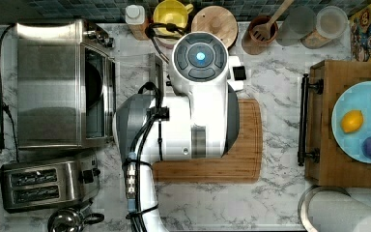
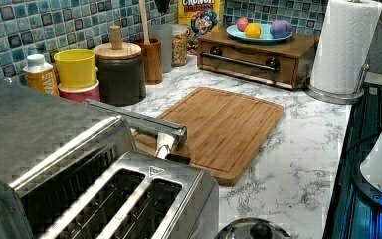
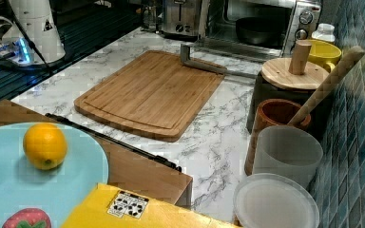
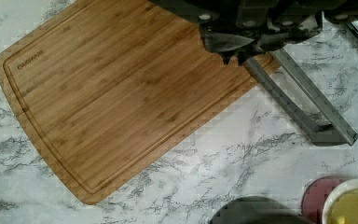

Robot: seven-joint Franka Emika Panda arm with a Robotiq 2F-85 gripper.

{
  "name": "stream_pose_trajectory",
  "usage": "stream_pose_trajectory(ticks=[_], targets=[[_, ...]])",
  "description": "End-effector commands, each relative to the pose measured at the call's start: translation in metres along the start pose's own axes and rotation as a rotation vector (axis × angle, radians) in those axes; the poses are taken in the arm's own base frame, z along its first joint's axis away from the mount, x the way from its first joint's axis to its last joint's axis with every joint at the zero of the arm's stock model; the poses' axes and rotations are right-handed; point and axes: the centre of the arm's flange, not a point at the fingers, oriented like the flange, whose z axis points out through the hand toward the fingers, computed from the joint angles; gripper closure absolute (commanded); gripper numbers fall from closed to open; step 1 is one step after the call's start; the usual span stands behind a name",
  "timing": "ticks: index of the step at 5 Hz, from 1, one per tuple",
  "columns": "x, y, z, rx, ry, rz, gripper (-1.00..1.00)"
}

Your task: Close the oven.

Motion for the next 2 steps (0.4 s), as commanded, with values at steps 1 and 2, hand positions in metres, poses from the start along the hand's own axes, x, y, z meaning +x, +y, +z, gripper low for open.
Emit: stream_pose_trajectory(ticks=[1,2], targets=[[-0.01,-0.001,0.024,0.056,-0.028,-0.123,1.0],[0.0,0.036,0.062,0.227,-0.047,-0.23,1.0]])
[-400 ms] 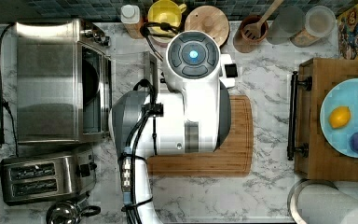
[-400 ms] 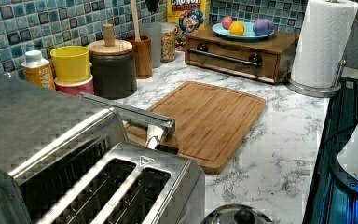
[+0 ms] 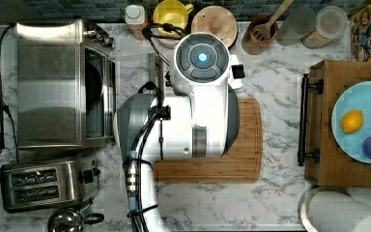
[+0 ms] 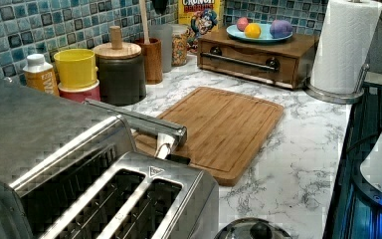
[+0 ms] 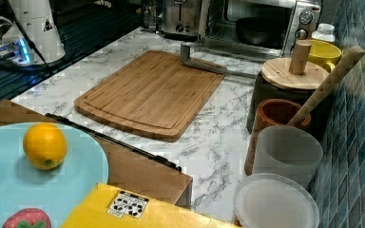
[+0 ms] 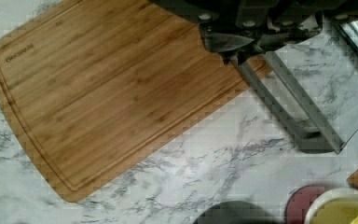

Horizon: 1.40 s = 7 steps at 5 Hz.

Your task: Close the oven.

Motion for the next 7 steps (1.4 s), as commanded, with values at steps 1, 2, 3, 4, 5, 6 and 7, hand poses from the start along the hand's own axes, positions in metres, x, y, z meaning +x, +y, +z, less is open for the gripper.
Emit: stream_pose_trajectory(ticks=[1,2,3,4,5,6,7], targets=[[0.029,0.08,0.104,0.359,-0.075,-0.265,1.0],[0.054,0.087,0.14,0.495,-0.091,-0.335,1.0],[0.069,0.075,0.171,0.501,-0.129,-0.358,1.0],[0.072,0.061,0.208,0.487,-0.168,-0.377,1.0],[0.072,0.044,0.223,0.528,-0.166,-0.409,1.0],[0.08,0.04,0.217,0.596,-0.115,-0.425,1.0],[0.085,0.053,0.203,0.623,-0.076,-0.428,1.0]])
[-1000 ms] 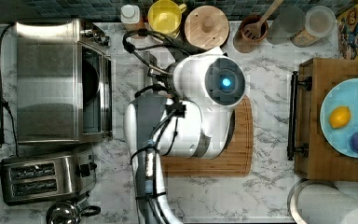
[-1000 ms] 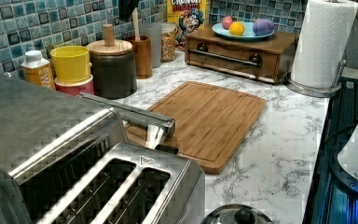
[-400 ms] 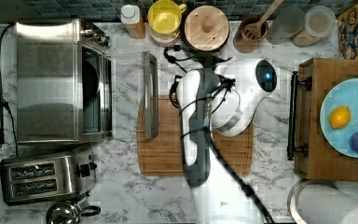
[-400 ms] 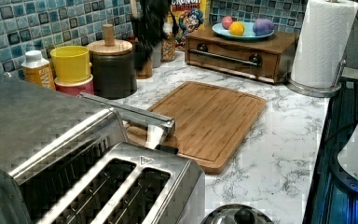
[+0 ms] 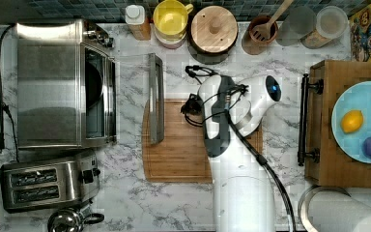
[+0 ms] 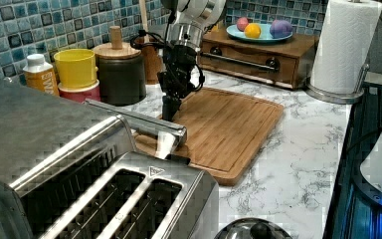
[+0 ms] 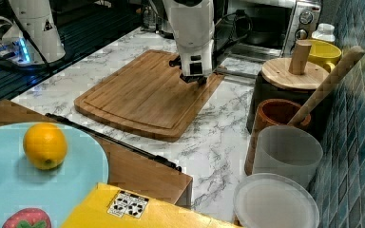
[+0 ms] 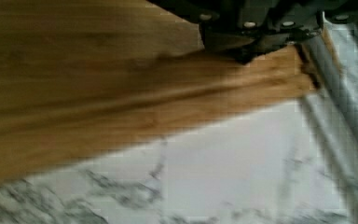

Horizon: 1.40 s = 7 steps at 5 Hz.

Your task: Close the oven.

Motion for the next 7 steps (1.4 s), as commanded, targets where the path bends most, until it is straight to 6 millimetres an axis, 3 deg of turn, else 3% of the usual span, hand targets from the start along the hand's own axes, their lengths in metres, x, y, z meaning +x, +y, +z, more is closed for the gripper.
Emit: stream_pose_trajectory(ticks=[1,3,4,6,7], targets=[[0.012,-0.089,-0.064,0.047,0.143,-0.271,1.0],[0.01,-0.12,-0.013,0.077,0.04,-0.388,1.0],[-0.001,-0.138,-0.01,0.116,0.05,-0.441,1.0],[-0.003,-0.133,-0.005,0.084,0.012,-0.444,1.0],[0.002,-0.13,0.012,0.101,-0.042,-0.456,1.0]])
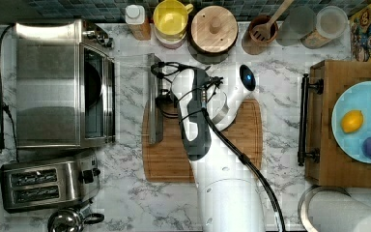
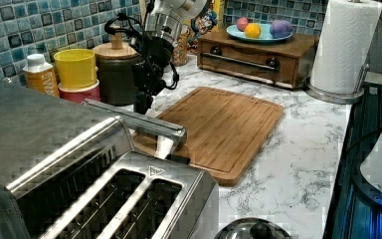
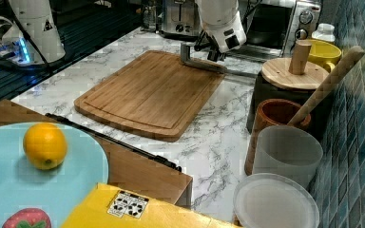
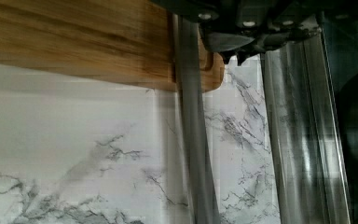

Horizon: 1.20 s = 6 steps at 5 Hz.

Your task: Close the oven.

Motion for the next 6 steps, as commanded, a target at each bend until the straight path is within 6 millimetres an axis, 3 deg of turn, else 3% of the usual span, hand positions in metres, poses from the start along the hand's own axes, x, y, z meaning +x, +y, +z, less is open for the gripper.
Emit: stream_pose_trajectory(ticks=[1,2,3,4,5,6], targets=[[0.022,-0.043,0.002,0.056,-0.046,-0.143,1.0],[0.022,-0.045,0.002,0.096,-0.046,-0.133,1.0],[0.018,-0.06,-0.009,0.144,-0.019,-0.144,1.0],[0.018,-0.102,-0.015,0.186,-0.022,-0.21,1.0],[0.009,-0.17,-0.025,0.201,-0.002,-0.337,1.0],[-0.001,-0.225,-0.019,0.165,-0.009,-0.426,1.0]])
